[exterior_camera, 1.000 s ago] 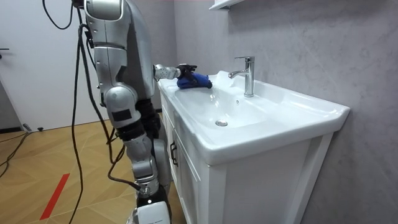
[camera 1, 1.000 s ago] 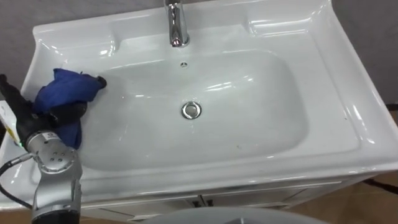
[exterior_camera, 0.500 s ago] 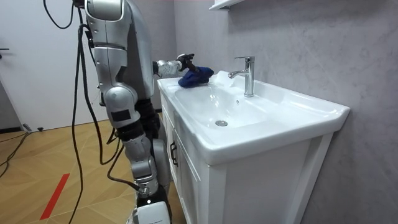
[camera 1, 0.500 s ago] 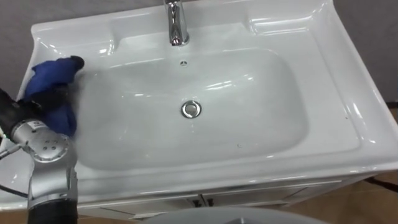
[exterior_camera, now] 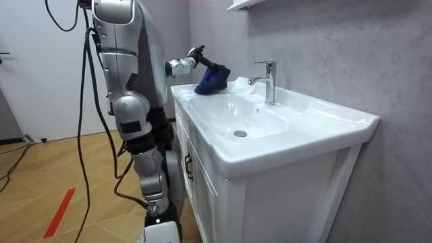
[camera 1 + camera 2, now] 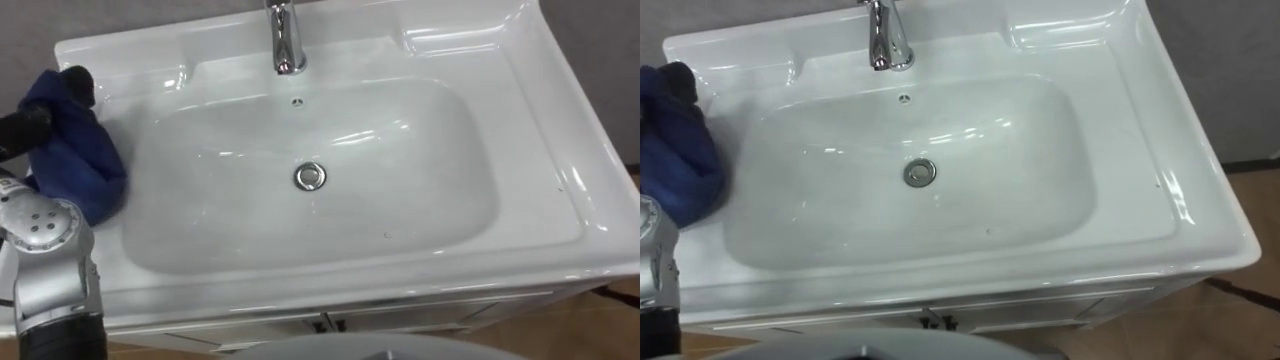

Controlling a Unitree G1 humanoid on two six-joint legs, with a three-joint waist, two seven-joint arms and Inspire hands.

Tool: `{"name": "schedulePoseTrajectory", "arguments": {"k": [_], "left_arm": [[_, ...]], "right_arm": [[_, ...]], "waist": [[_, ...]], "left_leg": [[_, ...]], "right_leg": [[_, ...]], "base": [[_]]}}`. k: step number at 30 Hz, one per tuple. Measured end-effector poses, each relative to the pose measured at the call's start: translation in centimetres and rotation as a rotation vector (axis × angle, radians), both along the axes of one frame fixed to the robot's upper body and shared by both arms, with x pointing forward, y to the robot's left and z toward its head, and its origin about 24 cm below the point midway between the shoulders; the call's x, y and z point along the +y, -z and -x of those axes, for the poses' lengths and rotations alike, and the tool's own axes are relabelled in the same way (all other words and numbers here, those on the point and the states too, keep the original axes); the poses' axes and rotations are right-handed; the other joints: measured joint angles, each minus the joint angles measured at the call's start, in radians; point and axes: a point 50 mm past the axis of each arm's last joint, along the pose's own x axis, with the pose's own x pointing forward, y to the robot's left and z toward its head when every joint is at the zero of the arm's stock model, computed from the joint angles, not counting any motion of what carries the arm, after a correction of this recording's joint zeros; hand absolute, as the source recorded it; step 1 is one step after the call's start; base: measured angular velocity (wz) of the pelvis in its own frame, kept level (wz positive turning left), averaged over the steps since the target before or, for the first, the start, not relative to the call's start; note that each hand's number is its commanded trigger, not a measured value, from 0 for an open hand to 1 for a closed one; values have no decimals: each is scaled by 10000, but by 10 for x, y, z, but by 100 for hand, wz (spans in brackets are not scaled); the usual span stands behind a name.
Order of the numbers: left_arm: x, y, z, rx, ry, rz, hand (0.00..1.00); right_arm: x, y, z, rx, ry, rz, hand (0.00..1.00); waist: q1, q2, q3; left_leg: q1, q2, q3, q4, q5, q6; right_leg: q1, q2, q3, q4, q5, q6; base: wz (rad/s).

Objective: Wipe basin

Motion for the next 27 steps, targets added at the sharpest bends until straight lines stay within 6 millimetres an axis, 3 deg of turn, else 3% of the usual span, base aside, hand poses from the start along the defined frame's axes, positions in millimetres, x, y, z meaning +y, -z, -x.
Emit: {"name": "schedulePoseTrajectory", "arguments": {"k": [15, 23, 27], "left_arm": [[9, -13, -2, -76, 50, -620, 0], [43, -74, 2, -1836, -999, -2125, 0], [48, -83, 3, -2250, -1425, -2211, 0]], "right_arm": [[-4, -1, 2, 94, 201, 99, 0], [-6, -2, 0, -38, 99, 107, 0], [-10, -3, 0, -36, 168, 210, 0]], "waist": [[149, 188, 1], [266, 278, -17], [252, 414, -2]], "left_leg": [[-10, 1, 11, 148, 0, 0], [-158, -6, -4, 186, 0, 0], [-172, -8, -5, 176, 0, 0]], "right_leg": [[-34, -14, 48, 55, -14, -9], [-159, -11, 57, 62, -11, -9], [-168, -15, 52, 64, -11, -8]], "base": [[0], [0], [0]]}}
